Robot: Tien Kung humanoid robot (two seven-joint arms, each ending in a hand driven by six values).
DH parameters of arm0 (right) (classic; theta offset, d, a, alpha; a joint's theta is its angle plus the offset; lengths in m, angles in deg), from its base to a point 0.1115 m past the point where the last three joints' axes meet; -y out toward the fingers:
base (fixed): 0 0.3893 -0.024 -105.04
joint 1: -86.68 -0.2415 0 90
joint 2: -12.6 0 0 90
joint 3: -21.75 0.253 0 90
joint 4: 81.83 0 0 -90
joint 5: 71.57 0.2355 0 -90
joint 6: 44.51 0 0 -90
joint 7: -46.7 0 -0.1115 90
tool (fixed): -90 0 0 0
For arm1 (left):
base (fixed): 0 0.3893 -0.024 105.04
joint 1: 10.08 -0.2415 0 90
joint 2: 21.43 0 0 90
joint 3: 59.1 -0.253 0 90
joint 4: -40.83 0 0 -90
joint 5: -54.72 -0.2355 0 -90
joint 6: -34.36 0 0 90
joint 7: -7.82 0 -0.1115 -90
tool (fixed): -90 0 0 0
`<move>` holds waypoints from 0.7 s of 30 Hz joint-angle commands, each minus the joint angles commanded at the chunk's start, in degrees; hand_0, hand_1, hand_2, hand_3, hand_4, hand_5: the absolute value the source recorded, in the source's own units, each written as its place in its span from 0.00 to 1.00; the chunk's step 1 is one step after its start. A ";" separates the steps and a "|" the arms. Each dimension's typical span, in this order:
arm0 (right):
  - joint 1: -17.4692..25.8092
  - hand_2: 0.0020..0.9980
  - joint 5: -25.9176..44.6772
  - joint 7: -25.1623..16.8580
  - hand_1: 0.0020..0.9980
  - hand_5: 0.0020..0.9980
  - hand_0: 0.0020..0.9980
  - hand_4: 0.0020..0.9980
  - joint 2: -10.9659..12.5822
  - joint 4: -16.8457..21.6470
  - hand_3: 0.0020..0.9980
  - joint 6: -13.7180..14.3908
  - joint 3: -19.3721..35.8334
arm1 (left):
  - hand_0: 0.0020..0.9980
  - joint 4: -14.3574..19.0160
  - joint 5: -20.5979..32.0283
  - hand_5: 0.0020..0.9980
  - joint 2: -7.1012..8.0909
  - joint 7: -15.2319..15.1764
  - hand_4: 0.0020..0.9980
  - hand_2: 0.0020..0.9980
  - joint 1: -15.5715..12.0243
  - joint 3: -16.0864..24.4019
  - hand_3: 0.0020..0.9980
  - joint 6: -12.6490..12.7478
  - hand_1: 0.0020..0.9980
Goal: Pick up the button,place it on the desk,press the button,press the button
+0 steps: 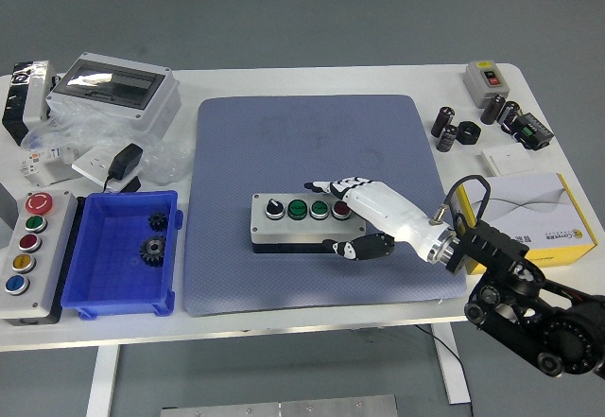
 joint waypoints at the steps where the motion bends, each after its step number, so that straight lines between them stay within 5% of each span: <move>1: -0.07 0.95 0.58 -0.13 0.84 0.03 0.88 0.68 0.75 0.58 1.00 -0.15 0.01 | 0.62 0.00 0.05 0.29 0.00 0.03 0.72 0.62 0.00 -0.04 0.73 0.01 0.66; 9: 2.30 0.98 8.26 0.96 0.86 0.00 0.91 0.68 8.66 8.47 1.00 1.25 5.54 | 0.62 0.00 0.48 0.29 0.09 0.15 0.72 0.62 -0.24 -0.09 0.73 0.13 0.66; 17: 2.02 0.98 8.38 11.02 0.86 0.02 0.92 0.69 13.33 16.35 1.00 -10.29 9.73 | 0.62 0.00 0.07 0.29 0.28 0.18 0.72 0.62 -0.01 0.27 0.73 0.11 0.66; 18: 1.70 0.55 9.46 12.62 0.47 0.06 0.36 0.46 13.67 17.24 0.88 -12.37 10.11 | 0.61 0.00 0.03 0.29 0.30 0.17 0.71 0.62 0.01 0.28 0.73 0.10 0.66; 21: 0.56 0.55 10.79 15.53 0.47 0.06 0.36 0.46 13.95 17.88 0.88 -17.15 9.61 | 0.61 0.00 0.03 0.29 0.32 0.21 0.71 0.62 0.02 0.27 0.73 0.11 0.66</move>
